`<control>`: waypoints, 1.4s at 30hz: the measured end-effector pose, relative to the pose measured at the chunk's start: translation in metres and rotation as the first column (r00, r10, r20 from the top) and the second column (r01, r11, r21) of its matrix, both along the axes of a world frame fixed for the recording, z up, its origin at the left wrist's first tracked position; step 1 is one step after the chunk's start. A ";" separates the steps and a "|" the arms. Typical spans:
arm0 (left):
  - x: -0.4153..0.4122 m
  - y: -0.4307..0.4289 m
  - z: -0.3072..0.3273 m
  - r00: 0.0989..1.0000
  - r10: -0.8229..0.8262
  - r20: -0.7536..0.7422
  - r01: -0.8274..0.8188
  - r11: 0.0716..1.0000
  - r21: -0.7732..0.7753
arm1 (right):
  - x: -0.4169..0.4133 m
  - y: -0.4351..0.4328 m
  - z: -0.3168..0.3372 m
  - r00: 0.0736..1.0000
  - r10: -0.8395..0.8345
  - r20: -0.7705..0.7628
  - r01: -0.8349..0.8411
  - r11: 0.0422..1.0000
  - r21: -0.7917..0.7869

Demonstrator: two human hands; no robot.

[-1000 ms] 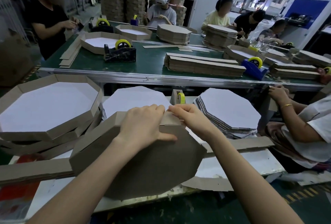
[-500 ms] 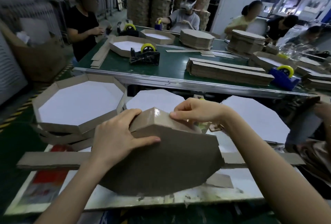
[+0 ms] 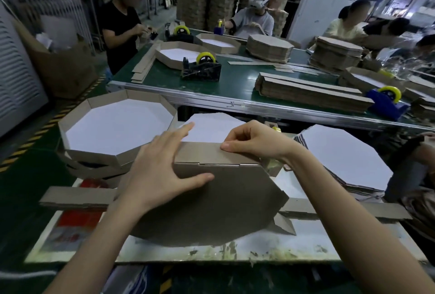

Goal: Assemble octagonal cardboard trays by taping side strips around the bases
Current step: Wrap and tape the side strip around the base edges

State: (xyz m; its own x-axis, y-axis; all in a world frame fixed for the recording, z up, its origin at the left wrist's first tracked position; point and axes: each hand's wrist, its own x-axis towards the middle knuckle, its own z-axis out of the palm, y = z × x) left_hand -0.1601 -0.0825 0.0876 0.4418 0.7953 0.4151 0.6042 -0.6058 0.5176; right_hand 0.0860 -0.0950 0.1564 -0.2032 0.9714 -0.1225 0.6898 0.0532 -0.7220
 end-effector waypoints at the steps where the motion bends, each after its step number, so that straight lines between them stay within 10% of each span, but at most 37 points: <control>1: 0.005 0.000 0.004 0.999 -0.046 -0.023 0.046 0.999 0.006 | -0.002 0.000 -0.001 1.000 -0.003 -0.012 0.004 1.000 0.012; 32: 0.015 -0.020 0.003 0.969 -0.081 0.233 0.089 0.996 -0.023 | -0.009 -0.014 -0.002 1.000 0.023 -0.019 -0.020 0.993 0.117; 42: 0.031 -0.009 0.018 0.954 -0.266 -0.142 0.278 0.958 0.069 | 0.009 -0.013 -0.009 1.000 0.011 -0.016 -0.011 0.999 0.052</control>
State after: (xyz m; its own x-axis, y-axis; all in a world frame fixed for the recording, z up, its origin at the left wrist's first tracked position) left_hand -0.1296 -0.0911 0.1056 0.6907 0.6007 0.4026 0.4686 -0.7959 0.3834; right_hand 0.0947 -0.1084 0.1473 -0.2155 0.9741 -0.0690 0.6772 0.0982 -0.7292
